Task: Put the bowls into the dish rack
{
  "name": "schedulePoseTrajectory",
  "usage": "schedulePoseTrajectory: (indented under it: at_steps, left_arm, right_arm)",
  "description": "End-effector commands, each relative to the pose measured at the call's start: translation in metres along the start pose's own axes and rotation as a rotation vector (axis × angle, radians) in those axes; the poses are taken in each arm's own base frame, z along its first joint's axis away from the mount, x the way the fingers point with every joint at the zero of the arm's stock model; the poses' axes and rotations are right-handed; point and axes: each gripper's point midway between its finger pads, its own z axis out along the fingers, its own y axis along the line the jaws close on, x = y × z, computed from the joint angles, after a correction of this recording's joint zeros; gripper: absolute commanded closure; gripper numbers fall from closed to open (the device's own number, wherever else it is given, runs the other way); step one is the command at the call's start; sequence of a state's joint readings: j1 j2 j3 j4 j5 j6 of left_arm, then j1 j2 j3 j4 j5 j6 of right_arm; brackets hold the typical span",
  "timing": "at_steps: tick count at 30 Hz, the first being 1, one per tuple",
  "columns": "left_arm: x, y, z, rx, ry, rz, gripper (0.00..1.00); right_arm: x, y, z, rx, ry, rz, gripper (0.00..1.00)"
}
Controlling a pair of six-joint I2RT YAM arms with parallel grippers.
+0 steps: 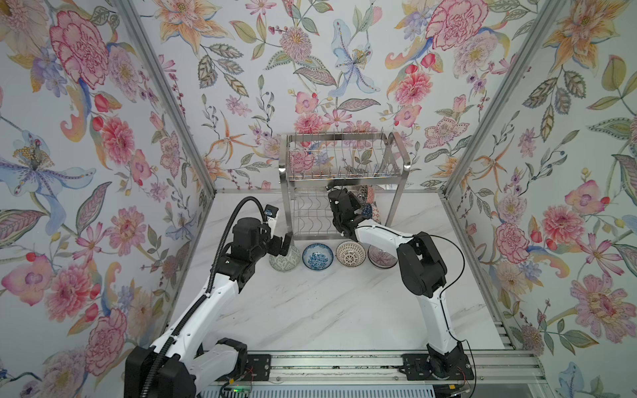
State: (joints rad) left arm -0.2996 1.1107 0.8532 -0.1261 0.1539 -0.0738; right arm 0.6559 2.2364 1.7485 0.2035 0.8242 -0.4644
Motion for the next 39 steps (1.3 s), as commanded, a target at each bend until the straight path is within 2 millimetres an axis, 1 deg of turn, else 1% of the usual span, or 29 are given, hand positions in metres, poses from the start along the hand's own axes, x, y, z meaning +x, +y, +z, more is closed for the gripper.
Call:
schedulePoseTrajectory:
  at_steps: [1, 3, 4, 12, 18, 23, 29, 33, 39]
  left_arm:
    - [0.000, 0.001, 0.000, 0.006, -0.014, 0.008, 0.01]
    - [0.000, 0.001, 0.000, 0.008, -0.014, 0.008, 0.01]
    - [0.000, 0.001, 0.000, 0.010, -0.013, 0.008, 0.00]
    - [0.001, 0.001, 0.001, 0.010, -0.011, 0.009, 0.00]
    - [0.002, 0.003, 0.003, 0.010, -0.006, 0.003, 0.01]
    - [0.003, 0.003, 0.004, 0.010, -0.002, 0.003, 0.01]
    - [0.005, 0.005, 0.005, 0.008, 0.004, 0.003, 0.01]
    - [0.005, 0.005, 0.006, 0.009, 0.006, 0.000, 0.01]
    - [0.004, 0.004, 0.005, 0.016, 0.002, -0.005, 0.01]
  right_arm:
    - [-0.018, -0.013, 0.003, 0.052, -0.026, 0.021, 1.00]
    - [-0.019, -0.012, 0.006, 0.060, -0.025, 0.015, 1.00]
    - [-0.013, -0.024, 0.017, 0.083, -0.008, 0.019, 1.00]
    - [-0.014, -0.033, 0.036, 0.122, 0.001, 0.001, 1.00]
    - [-0.015, -0.035, 0.055, 0.160, 0.008, -0.003, 1.00]
    - [-0.015, -0.033, 0.073, 0.213, 0.020, -0.037, 1.00]
    - [-0.005, -0.039, 0.092, 0.285, 0.061, -0.071, 1.00]
    - [0.004, -0.033, 0.097, 0.263, 0.076, -0.075, 1.00]
    - [0.018, -0.013, 0.103, 0.188, 0.097, -0.057, 1.00]
